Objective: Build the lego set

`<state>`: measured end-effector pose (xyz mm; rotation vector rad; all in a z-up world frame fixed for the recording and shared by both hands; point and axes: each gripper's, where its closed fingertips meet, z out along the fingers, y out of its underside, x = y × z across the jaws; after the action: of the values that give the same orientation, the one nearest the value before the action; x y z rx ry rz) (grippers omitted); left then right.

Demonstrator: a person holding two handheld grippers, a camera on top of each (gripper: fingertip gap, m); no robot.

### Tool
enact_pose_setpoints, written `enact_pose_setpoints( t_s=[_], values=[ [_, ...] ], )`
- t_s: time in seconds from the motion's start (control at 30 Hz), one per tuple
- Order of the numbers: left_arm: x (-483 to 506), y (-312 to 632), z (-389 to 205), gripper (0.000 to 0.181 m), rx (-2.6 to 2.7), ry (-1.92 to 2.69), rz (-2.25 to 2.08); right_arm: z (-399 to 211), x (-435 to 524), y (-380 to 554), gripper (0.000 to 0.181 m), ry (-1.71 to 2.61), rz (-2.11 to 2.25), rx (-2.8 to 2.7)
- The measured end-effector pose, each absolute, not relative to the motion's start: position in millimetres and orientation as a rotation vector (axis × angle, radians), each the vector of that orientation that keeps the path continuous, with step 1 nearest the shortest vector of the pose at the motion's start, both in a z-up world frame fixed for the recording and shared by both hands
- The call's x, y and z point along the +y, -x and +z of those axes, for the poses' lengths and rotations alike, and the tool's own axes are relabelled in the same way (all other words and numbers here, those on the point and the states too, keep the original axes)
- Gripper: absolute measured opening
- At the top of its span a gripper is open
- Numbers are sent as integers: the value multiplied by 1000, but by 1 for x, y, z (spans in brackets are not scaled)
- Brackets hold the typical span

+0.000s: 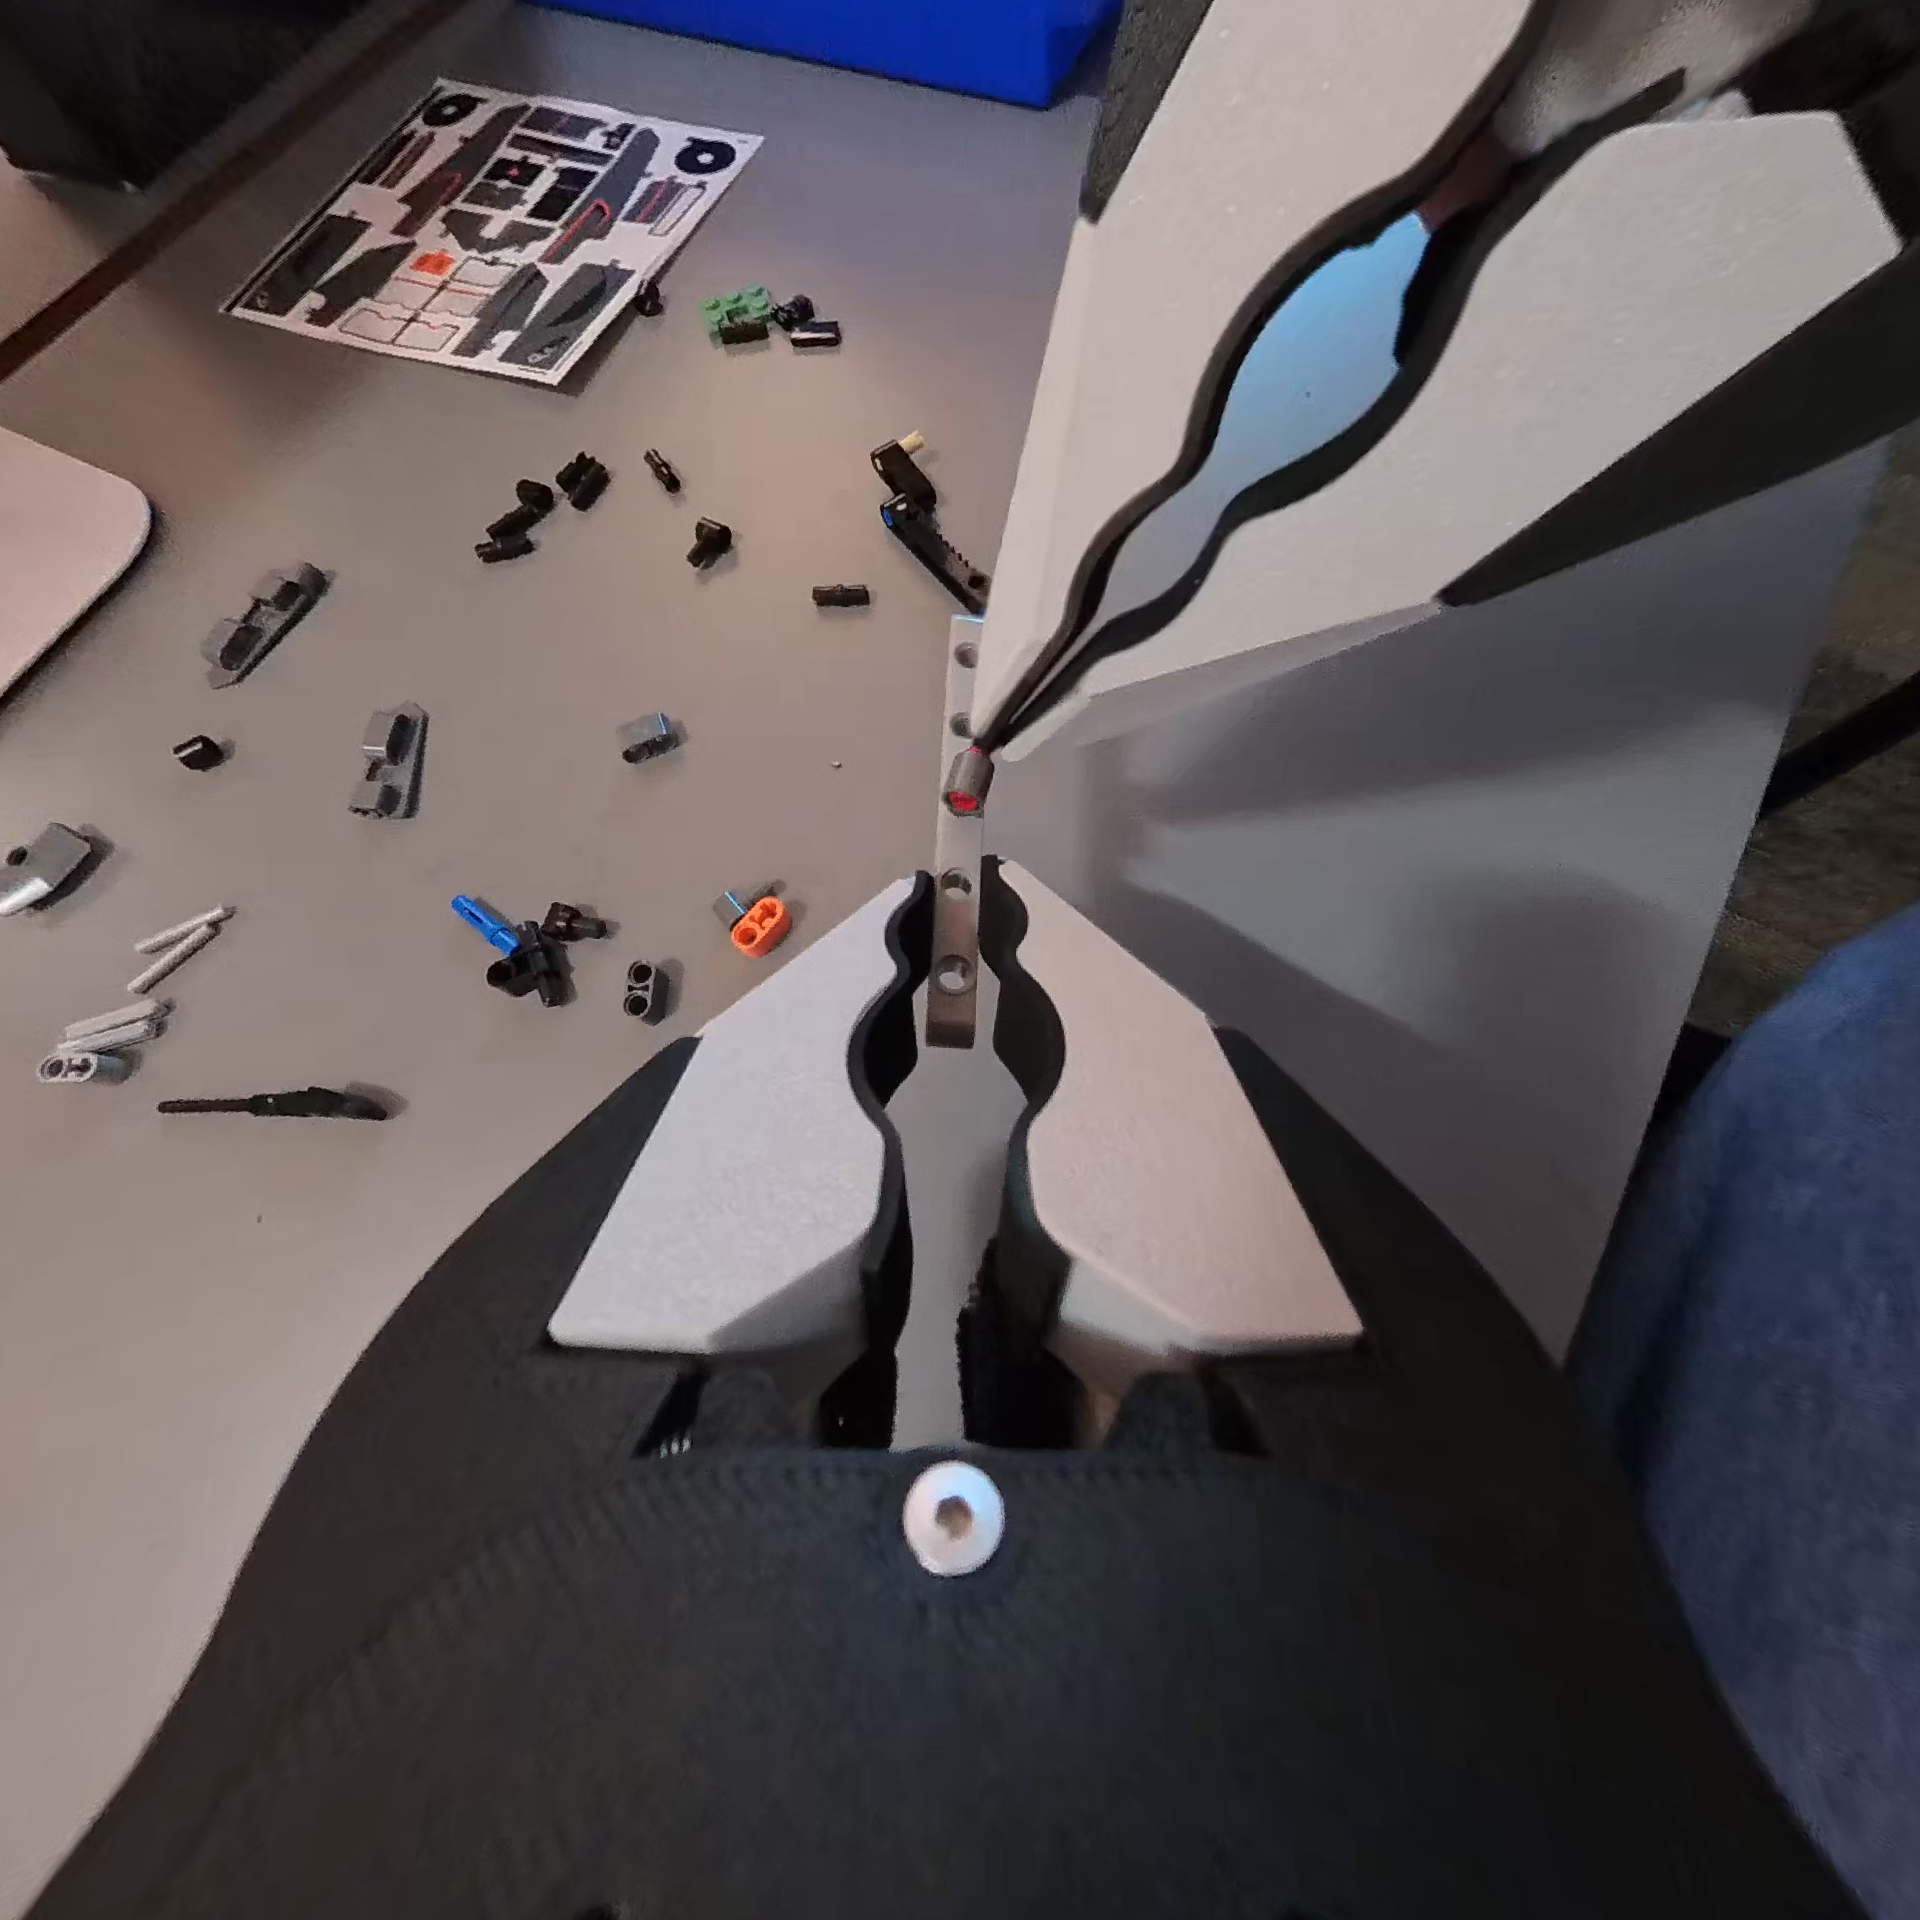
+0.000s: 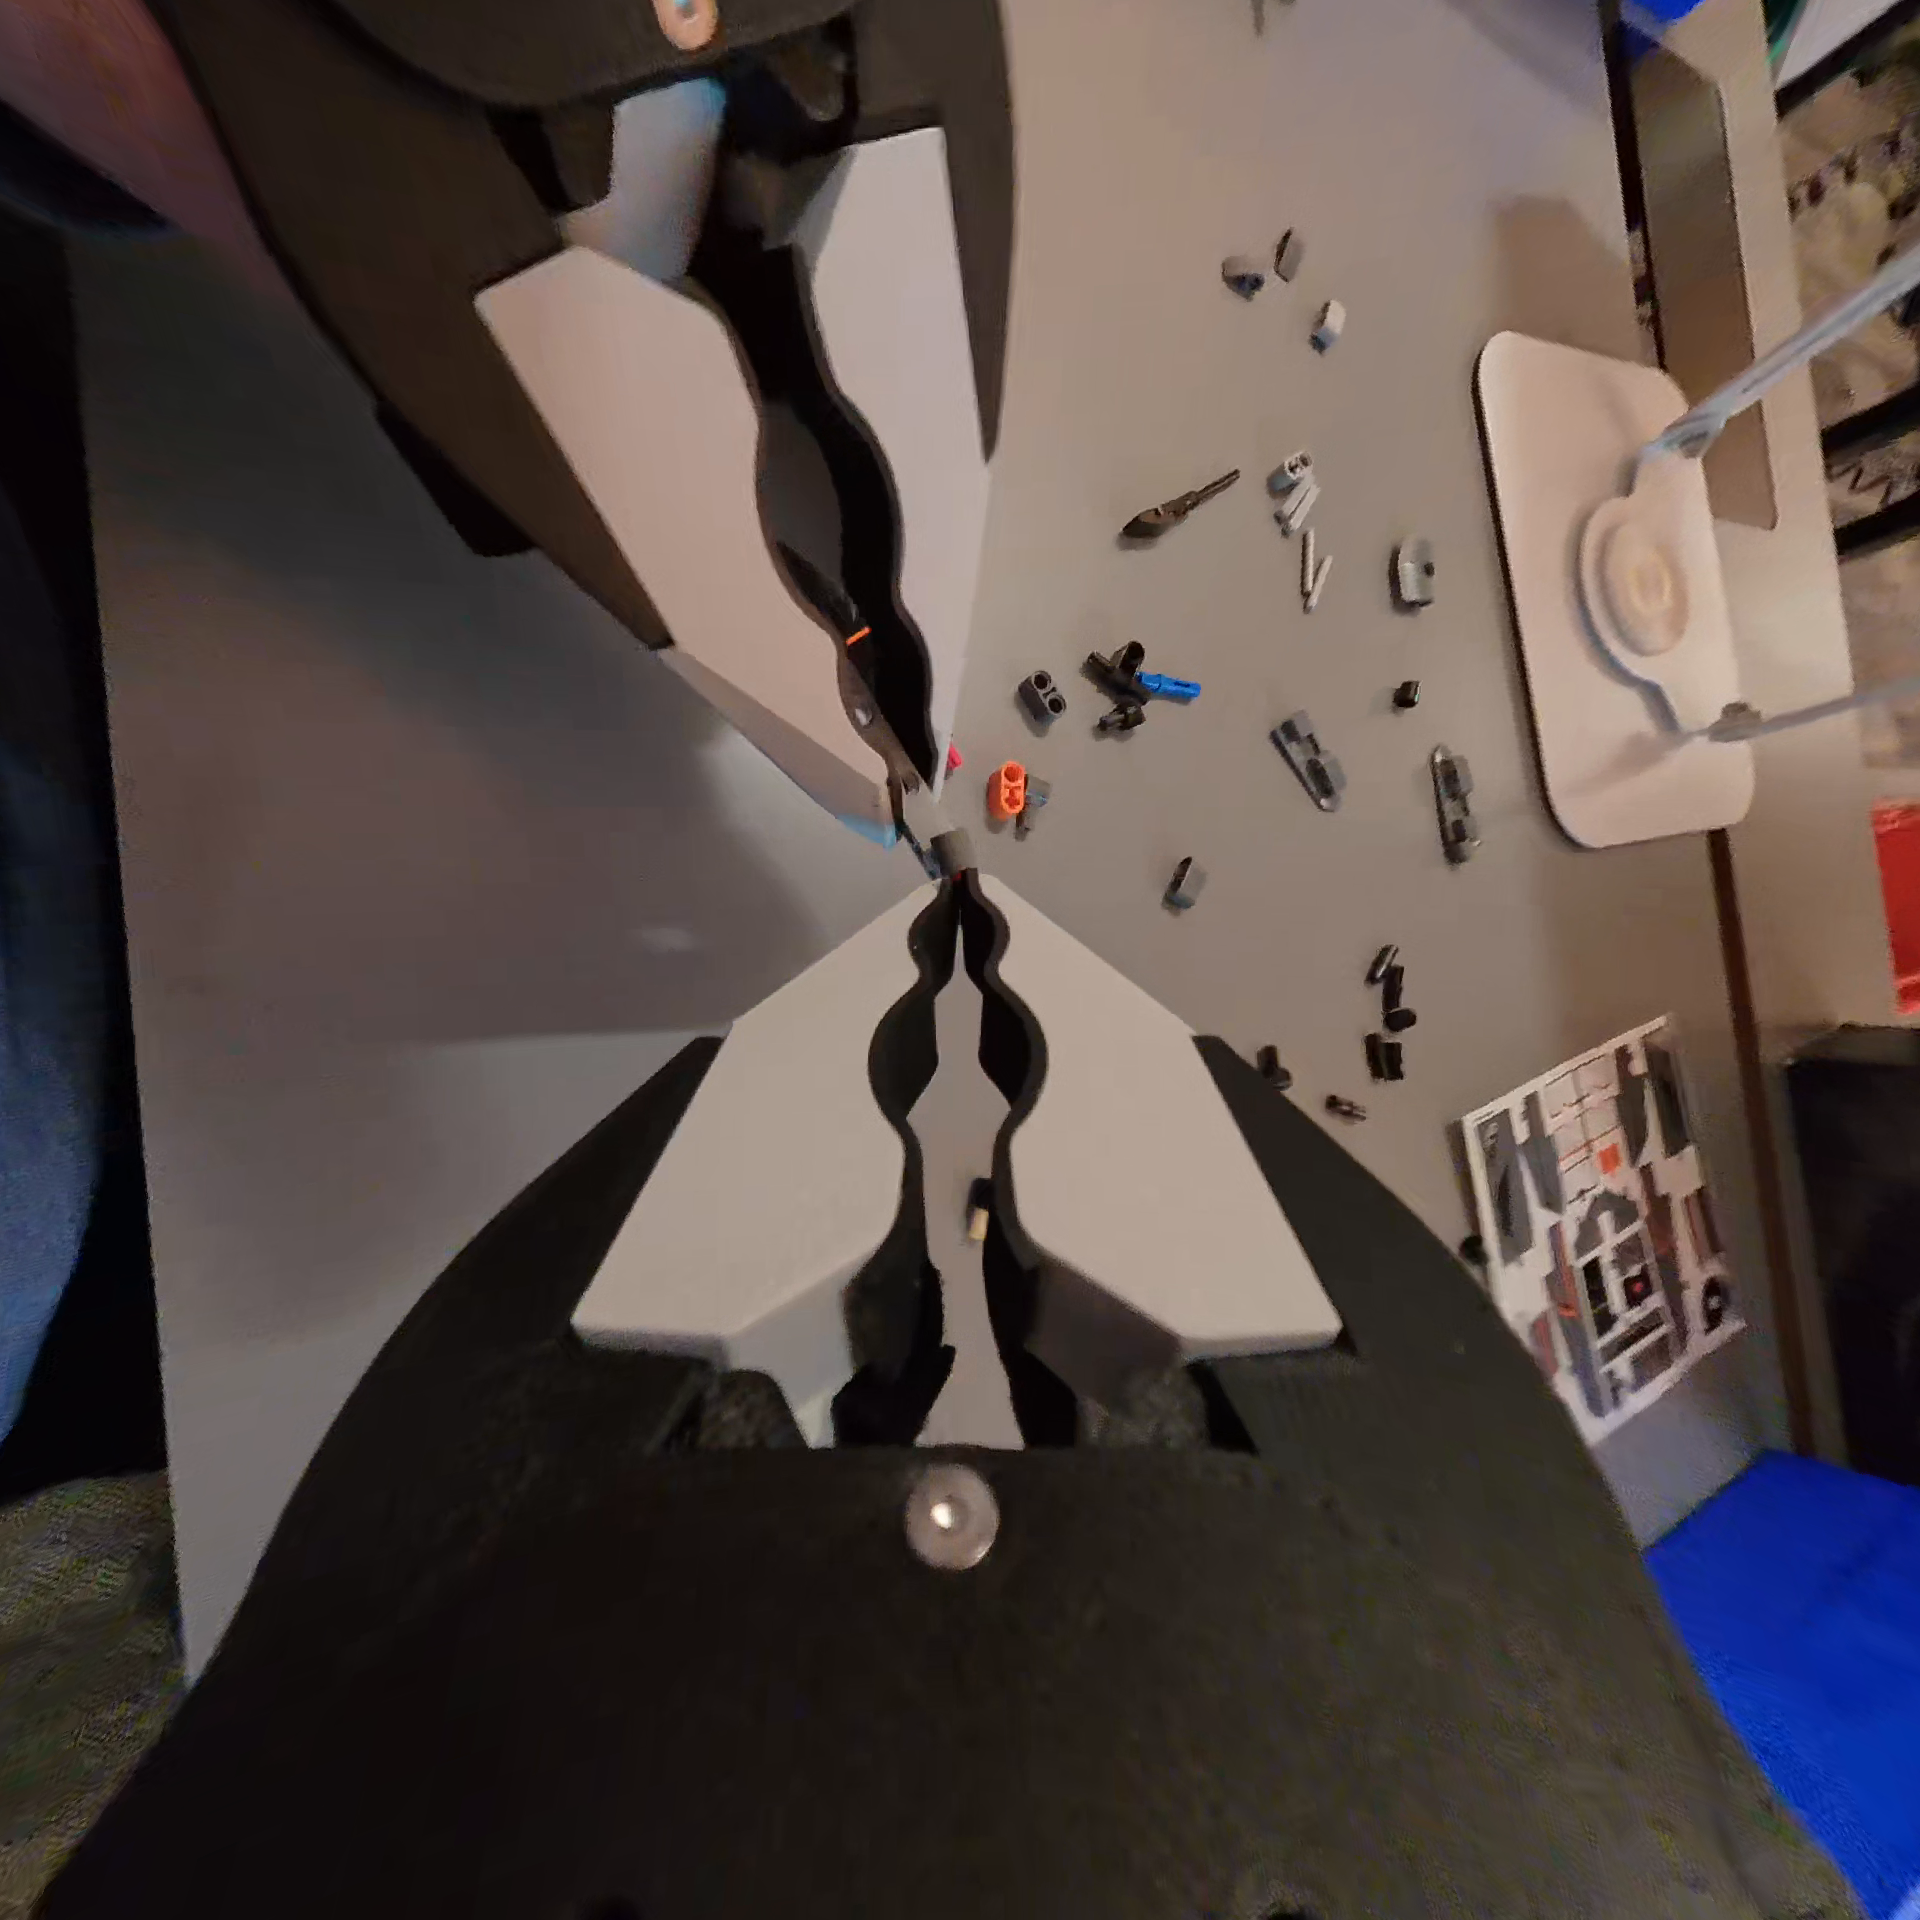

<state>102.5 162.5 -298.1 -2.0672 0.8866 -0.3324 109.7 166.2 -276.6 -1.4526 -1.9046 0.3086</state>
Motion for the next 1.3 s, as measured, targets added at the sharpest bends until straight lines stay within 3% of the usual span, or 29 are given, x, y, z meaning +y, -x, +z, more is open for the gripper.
enact_pose_setpoints(
  t_s=[0.27,0.4,0.87,1.3],
  values=[
    [169,-101,-292,6,839,2058,-308,-268,170,-107,1,1676,703,-1681],
    [173,-98,-290,6,824,2054,-306,-264,172,-108,11,1625,655,-1665],
    [176,-104,-285,6,857,2018,-274,-272,184,-110,3,1493,387,-1751],
    [184,-99,-286,6,831,2015,-161,-275,184,-106,0,1818,671,-1537]
  ],
)
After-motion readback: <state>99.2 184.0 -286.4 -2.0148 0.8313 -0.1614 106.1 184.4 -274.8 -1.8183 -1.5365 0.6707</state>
